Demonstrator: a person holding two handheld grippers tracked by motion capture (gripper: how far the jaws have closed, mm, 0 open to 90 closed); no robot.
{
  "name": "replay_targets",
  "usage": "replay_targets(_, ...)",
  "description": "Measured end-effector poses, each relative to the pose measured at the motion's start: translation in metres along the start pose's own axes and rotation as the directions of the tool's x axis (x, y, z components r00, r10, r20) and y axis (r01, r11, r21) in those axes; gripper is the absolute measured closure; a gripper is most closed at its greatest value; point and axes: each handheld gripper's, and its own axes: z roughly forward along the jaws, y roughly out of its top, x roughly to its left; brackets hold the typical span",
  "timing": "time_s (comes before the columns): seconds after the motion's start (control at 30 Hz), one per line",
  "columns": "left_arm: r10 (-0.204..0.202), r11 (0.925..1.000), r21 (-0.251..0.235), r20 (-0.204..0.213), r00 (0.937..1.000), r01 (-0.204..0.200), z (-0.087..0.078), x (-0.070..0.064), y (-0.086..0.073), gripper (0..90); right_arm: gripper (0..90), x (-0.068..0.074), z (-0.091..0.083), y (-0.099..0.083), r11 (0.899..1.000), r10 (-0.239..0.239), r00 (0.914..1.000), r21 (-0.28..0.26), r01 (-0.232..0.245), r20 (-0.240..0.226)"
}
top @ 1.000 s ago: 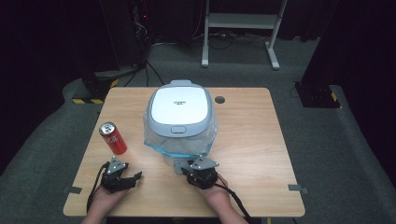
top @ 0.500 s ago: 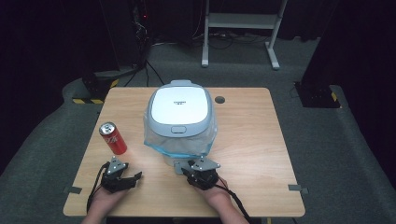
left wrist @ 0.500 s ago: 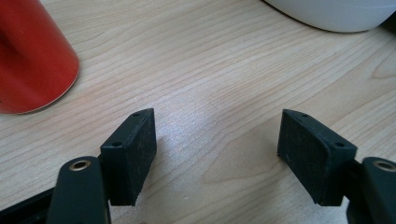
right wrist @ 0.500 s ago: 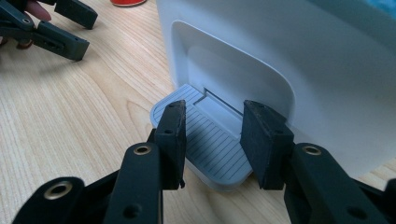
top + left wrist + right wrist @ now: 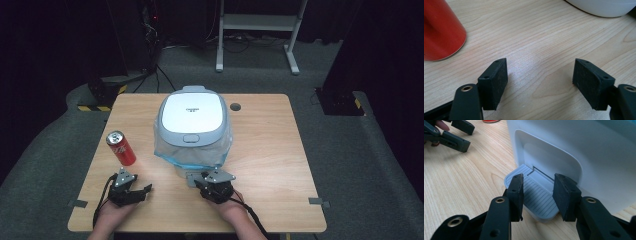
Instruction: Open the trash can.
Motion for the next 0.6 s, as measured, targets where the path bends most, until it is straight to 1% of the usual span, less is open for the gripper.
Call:
replay_targets(0.17,-0.001,1.0,0.001,0.0,1.0,0.001,-0.0001,-0.0002,0.0,28.1,60.5,0.0004,0.0008,0.0001,1.0,-0.006,1.0,0.008,0.006,0.003)
replay_targets(0.33,0.0,1.0,0.004,0.0,1.0,0.0,-0.0003,-0.0003,0.0,28.1,60.4,0.0012,0.0021,0.0005,0.999,-0.013,0.9999,0.029,0.013,0.009)
replay_targets(0.43,-0.001,1.0,0.002,0.0,1.0,0.001,-0.0002,-0.0005,-0.0002,28.1,60.4,0.0024,0.0046,0.0015,0.998,-0.021,0.9996,0.059,0.02,0.017)
replay_targets(0.47,0.0,1.0,0.003,-0.001,1.0,0.0,-0.0003,-0.0005,-0.0001,28.1,60.4,0.0024,0.0046,0.0015,0.998,-0.021,0.9996,0.059,0.02,0.017)
replay_targets(0.57,-0.001,1.0,0.002,0.0,1.0,0.001,-0.0002,-0.0005,-0.0002,28.0,60.1,0.0047,0.0071,0.0025,0.995,-0.039,0.9988,0.092,0.036,0.031)
replay_targets(0.6,0.0,1.0,0.002,-0.001,1.0,0.0,-0.0003,-0.0004,-0.0002,28.0,60.1,0.0045,0.0076,0.0027,0.995,-0.038,0.9988,0.097,0.035,0.03)
